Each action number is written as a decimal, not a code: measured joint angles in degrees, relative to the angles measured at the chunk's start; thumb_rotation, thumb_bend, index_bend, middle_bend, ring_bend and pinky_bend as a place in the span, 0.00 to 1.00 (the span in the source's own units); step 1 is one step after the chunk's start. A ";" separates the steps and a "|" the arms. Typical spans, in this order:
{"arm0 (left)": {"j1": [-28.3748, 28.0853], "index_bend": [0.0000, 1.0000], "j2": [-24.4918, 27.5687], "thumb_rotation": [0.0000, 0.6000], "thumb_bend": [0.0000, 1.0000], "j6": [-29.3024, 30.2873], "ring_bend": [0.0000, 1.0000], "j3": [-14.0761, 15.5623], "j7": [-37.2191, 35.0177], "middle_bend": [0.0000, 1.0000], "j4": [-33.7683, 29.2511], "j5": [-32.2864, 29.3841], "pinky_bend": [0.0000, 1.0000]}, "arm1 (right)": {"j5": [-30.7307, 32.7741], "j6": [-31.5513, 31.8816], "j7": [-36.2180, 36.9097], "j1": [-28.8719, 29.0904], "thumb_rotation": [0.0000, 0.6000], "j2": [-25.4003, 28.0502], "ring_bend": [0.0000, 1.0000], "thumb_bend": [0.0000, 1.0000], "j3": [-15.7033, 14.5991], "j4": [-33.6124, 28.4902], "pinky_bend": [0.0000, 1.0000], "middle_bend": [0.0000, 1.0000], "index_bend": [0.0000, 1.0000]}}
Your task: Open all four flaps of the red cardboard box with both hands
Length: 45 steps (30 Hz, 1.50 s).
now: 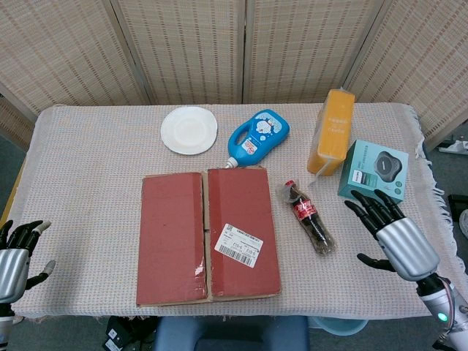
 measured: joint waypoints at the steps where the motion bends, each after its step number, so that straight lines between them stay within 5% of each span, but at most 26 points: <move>1: 0.09 0.21 0.12 1.00 0.32 0.10 0.19 0.04 -0.02 0.19 -0.11 0.00 0.00 | -0.75 -1.78 -0.09 1.45 1.00 0.88 0.12 0.09 0.26 -1.70 0.00 0.05 0.08; 6: 0.66 0.22 0.65 1.00 0.32 0.56 0.19 0.27 -0.32 0.19 -0.58 -0.10 0.00 | -2.50 -9.67 -0.26 7.67 0.97 3.34 0.12 0.10 1.63 -7.77 0.00 0.06 0.12; 10: 0.96 0.25 0.85 1.00 0.32 0.55 0.19 0.42 -0.42 0.19 -0.86 -0.46 0.00 | -2.62 -17.37 1.71 13.53 0.73 4.47 0.10 0.09 2.80 -11.55 0.00 0.07 0.13; 14: 1.14 0.26 0.91 1.00 0.32 0.38 0.19 0.55 -0.51 0.19 -0.94 -0.76 0.00 | -1.63 -24.15 4.67 19.47 0.63 4.64 0.10 0.05 4.16 -14.16 0.00 0.10 0.15; 31: 1.25 0.26 0.53 1.00 0.32 -0.46 0.19 0.53 -0.75 0.19 -0.68 -1.83 0.00 | 12.73 -40.94 -0.07 36.09 0.58 -3.50 0.14 0.04 10.47 -16.72 0.00 0.25 0.27; 45: 1.43 0.25 0.32 1.00 0.32 -1.21 0.19 0.57 -1.44 0.19 0.09 -2.76 0.00 | 22.90 -45.27 -11.95 43.13 0.58 -9.57 0.15 0.04 10.68 -16.28 0.00 0.29 0.33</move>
